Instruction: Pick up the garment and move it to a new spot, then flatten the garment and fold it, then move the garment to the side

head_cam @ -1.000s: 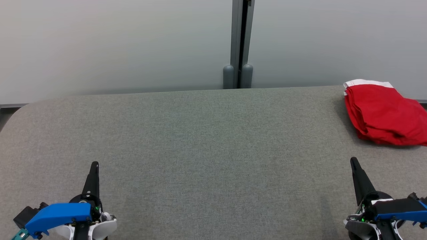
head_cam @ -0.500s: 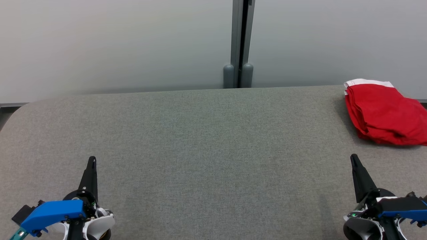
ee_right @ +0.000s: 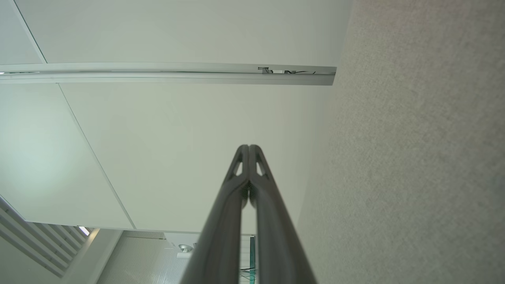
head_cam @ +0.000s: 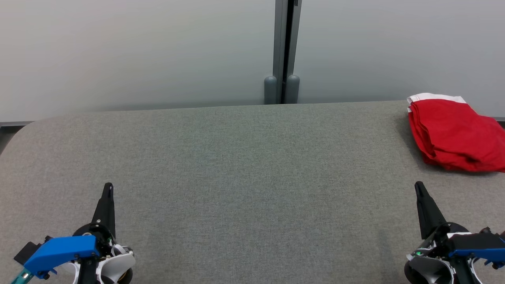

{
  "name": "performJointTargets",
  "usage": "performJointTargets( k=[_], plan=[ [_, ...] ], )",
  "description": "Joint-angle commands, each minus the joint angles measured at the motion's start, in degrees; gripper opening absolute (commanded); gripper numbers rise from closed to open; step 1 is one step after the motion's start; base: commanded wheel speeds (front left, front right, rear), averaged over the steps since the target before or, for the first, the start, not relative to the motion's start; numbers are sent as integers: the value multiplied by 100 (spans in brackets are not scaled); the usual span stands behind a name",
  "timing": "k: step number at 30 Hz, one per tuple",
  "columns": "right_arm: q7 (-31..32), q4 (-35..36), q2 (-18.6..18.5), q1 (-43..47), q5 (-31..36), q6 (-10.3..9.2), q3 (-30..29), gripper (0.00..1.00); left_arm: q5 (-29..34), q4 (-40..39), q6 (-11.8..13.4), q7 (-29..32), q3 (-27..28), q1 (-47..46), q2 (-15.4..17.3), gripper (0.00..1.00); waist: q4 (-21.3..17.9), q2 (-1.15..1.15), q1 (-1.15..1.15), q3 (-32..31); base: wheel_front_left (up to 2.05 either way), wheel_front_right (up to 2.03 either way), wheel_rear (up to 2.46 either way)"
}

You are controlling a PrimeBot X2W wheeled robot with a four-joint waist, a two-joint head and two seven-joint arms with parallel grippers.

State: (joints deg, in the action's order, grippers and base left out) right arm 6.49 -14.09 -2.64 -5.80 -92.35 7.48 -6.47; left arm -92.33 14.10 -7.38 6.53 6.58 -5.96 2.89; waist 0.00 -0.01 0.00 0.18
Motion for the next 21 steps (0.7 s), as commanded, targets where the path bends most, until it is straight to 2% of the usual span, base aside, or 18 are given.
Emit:
performJointTargets(
  k=[1, 21],
  plan=[
    [20, 14, -44, -82, -13, 2, -13, 0, -15, -25, -24, 23, 14, -53, -11, 0, 0, 1, 0, 0, 0, 0, 0],
    [19, 14, -44, -80, -14, 2, -12, 0, -16, -26, -24, 22, 13, -53, -11, 0, 0, 1, 0, 0, 0, 0, 0]
  ],
)
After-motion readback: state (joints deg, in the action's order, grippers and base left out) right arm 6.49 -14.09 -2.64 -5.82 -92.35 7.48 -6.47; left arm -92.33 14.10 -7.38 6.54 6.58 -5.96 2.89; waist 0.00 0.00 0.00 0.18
